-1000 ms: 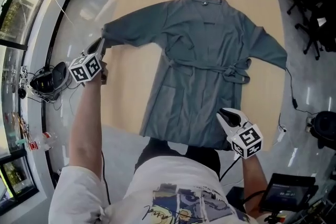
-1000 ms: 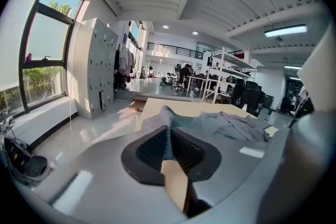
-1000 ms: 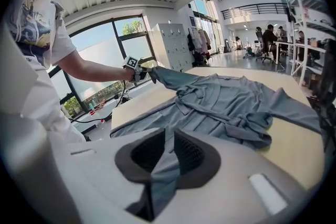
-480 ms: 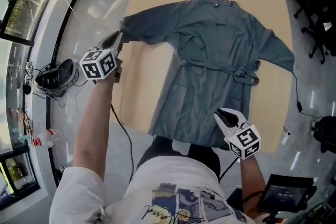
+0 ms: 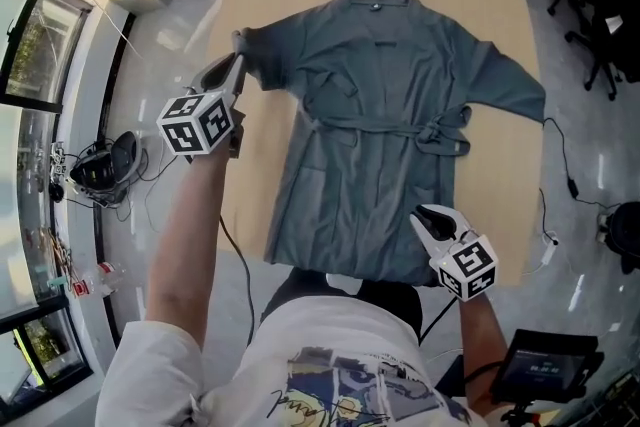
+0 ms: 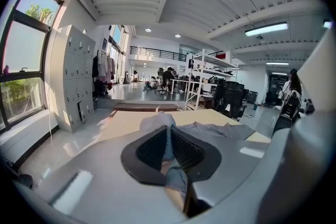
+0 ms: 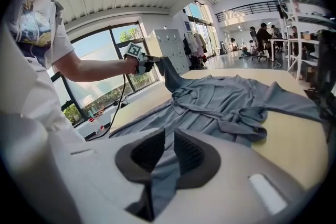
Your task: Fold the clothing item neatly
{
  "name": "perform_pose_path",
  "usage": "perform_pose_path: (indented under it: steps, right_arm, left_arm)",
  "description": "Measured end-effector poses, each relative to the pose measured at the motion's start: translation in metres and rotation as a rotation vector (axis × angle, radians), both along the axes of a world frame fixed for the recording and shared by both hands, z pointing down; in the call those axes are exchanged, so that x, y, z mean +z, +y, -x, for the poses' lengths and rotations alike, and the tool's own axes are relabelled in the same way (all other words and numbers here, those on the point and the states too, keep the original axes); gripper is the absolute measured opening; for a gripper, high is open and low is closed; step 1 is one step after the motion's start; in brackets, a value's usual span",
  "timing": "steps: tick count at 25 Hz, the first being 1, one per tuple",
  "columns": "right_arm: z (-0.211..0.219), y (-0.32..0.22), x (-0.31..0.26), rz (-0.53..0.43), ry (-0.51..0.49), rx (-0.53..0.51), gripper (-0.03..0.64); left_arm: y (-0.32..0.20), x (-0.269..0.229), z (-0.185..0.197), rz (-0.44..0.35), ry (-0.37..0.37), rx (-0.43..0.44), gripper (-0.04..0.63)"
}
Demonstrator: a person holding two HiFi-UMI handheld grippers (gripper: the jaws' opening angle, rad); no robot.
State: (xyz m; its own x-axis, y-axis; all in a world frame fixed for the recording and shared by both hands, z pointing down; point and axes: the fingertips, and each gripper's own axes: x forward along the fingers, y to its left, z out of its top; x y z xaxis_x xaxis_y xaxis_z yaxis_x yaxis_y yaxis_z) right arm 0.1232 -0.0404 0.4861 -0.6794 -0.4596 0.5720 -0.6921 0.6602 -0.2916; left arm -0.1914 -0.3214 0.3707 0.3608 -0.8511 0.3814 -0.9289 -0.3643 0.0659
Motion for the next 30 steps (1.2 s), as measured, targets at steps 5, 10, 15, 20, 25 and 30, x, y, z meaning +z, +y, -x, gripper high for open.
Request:
perform_pose_path:
  steps: [5,10,15,20,25,30]
  right_arm:
    - [-0.027,-0.006,0.003,0.0,-0.015,0.017,0.043]
    - [-0.058,-0.014,-0.001,-0.004,-0.021,0.031,0.043]
    - [-0.087,-0.013,0.004,0.005,-0.024,0.057,0.043]
    - [-0.11,-0.002,0.013,0.027,-0.032,0.088,0.043]
    - [-0.139,0.005,0.023,0.052,-0.032,0.125,0.043]
    - [-0.162,0.01,0.03,0.065,-0.027,0.162,0.043]
  left_arm:
    - [-0.009,-0.013,-0.066,-0.004,0.008,0.041,0.031]
    - [-0.02,-0.014,-0.135,0.0,-0.022,0.094,0.031]
    - [-0.026,0.003,-0.2,0.023,-0.082,0.163,0.031]
    - [-0.029,0.038,-0.259,0.058,-0.151,0.233,0.031]
    - [-0.039,0.084,-0.305,0.114,-0.195,0.25,0.032]
    - [-0.043,0.119,-0.325,0.156,-0.237,0.25,0.032]
